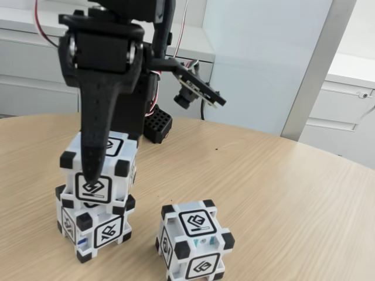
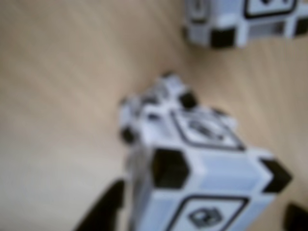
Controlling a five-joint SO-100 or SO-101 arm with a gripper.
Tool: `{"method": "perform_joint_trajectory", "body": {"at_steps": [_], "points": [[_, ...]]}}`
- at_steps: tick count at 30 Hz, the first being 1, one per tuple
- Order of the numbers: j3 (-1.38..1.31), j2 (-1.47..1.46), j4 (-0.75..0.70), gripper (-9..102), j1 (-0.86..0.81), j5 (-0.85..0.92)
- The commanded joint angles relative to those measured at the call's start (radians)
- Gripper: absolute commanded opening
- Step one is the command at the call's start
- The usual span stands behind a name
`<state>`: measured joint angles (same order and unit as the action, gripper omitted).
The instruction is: Stack cubes from left to right.
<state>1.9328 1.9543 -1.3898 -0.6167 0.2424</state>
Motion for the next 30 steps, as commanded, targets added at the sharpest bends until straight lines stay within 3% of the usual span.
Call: {"method": "perform_joint_trajectory", "body": {"at_steps": [1, 11, 19, 30], "points": [[-0.049, 0.018, 0.002, 41, 0.0, 0.009], [-0.051, 0.025, -0.011, 44, 0.003, 0.037], [-0.052, 0.026, -0.124, 43, 0.005, 0.098], [-0.051, 0.267, -0.126, 39, 0.005, 0.034]]}}
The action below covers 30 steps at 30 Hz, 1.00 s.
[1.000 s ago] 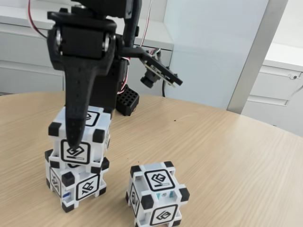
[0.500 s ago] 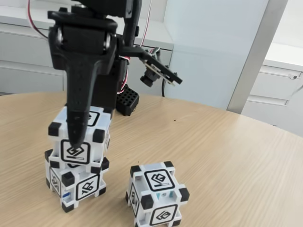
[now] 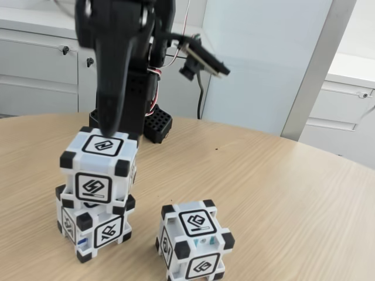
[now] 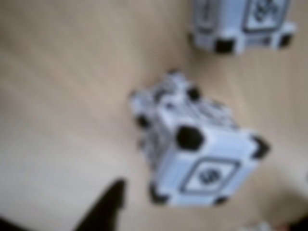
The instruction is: Stack cubes from left to right.
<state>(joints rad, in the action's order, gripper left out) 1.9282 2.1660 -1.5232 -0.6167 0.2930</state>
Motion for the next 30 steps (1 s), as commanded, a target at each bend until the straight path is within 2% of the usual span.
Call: {"method": "perform_joint_trajectory", "body": {"at_steps": [1, 6, 13, 20, 26, 30], "points": [[-0.046, 0.066, 0.008, 39, 0.005, -0.017], [-0.048, 0.098, 0.008, 32, 0.017, 0.009], [-0.048, 0.147, 0.021, 26, 0.239, 0.003], [-0.048, 0.129, 0.035, 37, 0.365, -0.077], [-0.032, 0.126, 0.21, 43, 0.376, -0.086], [-0.029, 0.107, 0.27, 44, 0.376, -0.086]]}}
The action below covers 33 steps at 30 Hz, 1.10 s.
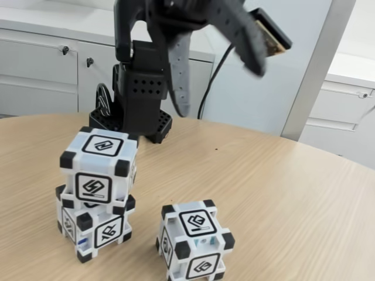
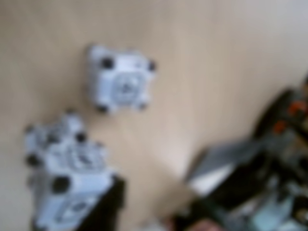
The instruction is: Stack cubes from left to right.
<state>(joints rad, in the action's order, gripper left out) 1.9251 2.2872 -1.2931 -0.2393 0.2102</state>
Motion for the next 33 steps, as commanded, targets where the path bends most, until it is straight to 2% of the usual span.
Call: {"method": "perform_joint_trajectory", "body": {"at_steps": [1, 12, 25, 33], "points": [[-0.026, -0.034, 0.041, 44, -0.002, -0.003], [-0.044, -0.454, 0.043, 43, -0.002, 0.008], [-0.092, -0.546, 0.051, 45, -0.002, -0.035], [-0.092, -0.598, 0.179, 44, 0.0, -0.089]]}}
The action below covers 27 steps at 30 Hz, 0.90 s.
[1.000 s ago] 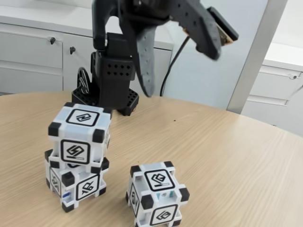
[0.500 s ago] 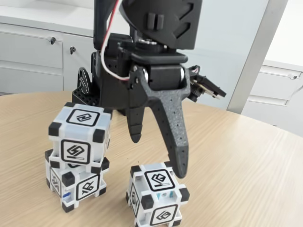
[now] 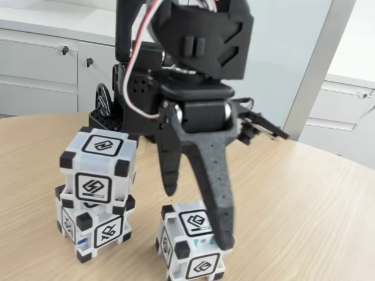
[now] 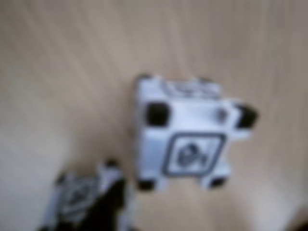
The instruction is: Stack cubes from left to right.
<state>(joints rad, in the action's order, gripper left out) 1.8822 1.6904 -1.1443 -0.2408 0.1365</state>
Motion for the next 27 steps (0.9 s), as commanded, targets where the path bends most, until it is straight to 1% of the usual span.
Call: {"method": "perform_joint_trajectory", "body": {"at_steps": [1, 6, 13, 27], "points": [[-0.049, -0.002, 0.034, 44, 0.002, -0.017], [-0.049, -0.009, 0.034, 44, 0.002, -0.026], [-0.051, -0.092, 0.034, 44, 0.002, -0.034], [-0.051, -0.101, 0.038, 43, 0.003, -0.048]]}}
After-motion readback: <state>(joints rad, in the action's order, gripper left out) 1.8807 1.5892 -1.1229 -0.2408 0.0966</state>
